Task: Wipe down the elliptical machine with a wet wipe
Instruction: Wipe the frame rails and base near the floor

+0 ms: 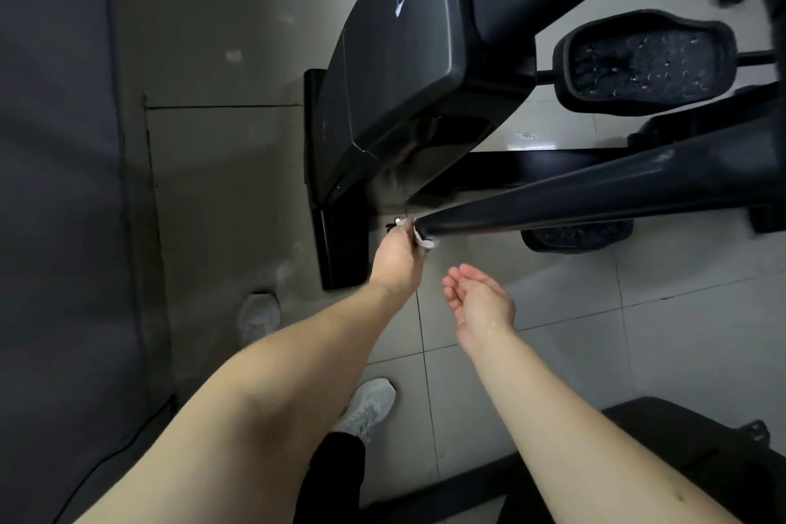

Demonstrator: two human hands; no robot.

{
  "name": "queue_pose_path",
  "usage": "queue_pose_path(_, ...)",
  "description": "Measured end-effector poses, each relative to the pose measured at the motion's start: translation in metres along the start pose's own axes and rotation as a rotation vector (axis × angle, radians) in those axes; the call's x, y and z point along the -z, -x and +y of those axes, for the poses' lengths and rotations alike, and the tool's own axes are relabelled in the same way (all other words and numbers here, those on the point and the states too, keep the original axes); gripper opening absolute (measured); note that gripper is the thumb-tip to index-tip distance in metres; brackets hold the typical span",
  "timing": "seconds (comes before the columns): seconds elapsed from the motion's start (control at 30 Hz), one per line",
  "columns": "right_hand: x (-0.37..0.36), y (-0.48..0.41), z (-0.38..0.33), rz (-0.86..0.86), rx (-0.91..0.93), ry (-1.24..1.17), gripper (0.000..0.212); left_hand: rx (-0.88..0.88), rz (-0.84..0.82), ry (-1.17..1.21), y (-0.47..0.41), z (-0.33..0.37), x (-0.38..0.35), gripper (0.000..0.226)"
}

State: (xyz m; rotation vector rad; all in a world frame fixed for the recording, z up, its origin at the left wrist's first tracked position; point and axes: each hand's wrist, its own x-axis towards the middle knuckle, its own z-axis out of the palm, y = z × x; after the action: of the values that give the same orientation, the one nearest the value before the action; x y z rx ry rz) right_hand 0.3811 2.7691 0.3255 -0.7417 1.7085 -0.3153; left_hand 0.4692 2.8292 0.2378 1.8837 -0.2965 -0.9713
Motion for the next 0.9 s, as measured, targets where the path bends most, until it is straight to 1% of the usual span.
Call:
queue_pose_path(0.1, 0.002, 0.002, -0.003, -0.009, 0.023, 0.007, 0.018, -0.13, 0.044, 0.053, 0.019, 0.007, -0.005, 0.043)
queue_pose_path(0.17, 0.0, -0.002, -0.001, -0.025, 0.028, 0.004, 0.019, -0.158, 0.046, 0.049, 0.02, 0.007, -0.006, 0.045)
queue_pose_path(0.2, -0.002, -0.006, 0.002, -0.028, 0.028, 0.005, 0.019, -0.145, 0.037, 0.031, 0.014, 0.003, -0.005, 0.044)
queue_pose_path(0.3, -0.006, -0.02, 0.011, -0.022, 0.016, 0.01, 0.018, -0.028, -0.009, -0.054, -0.012, -0.014, -0.003, 0.034)
queue_pose_path(0.4, -0.007, -0.029, 0.019, -0.018, -0.005, 0.004, 0.017, 0.16, -0.053, -0.121, -0.037, -0.027, -0.009, 0.026)
queue_pose_path(0.43, -0.007, -0.03, 0.02, -0.018, -0.007, -0.002, 0.017, 0.197, -0.054, -0.152, -0.041, -0.029, -0.013, 0.026)
queue_pose_path(0.5, -0.004, -0.027, 0.019, -0.021, -0.006, -0.009, 0.016, 0.218, -0.029, -0.169, -0.04, -0.023, -0.015, 0.027)
queue_pose_path(0.6, 0.002, -0.011, 0.007, -0.02, -0.002, -0.009, 0.017, 0.153, 0.012, -0.092, -0.017, -0.004, -0.009, 0.02)
queue_pose_path(0.73, 0.015, 0.028, -0.02, -0.028, 0.023, 0.003, 0.017, -0.025, 0.014, 0.0, 0.021, 0.045, 0.013, 0.015)
queue_pose_path(0.9, 0.028, 0.087, -0.056, -0.044, 0.05, 0.011, 0.018, -0.148, -0.045, -0.032, 0.062, 0.117, 0.043, 0.013)
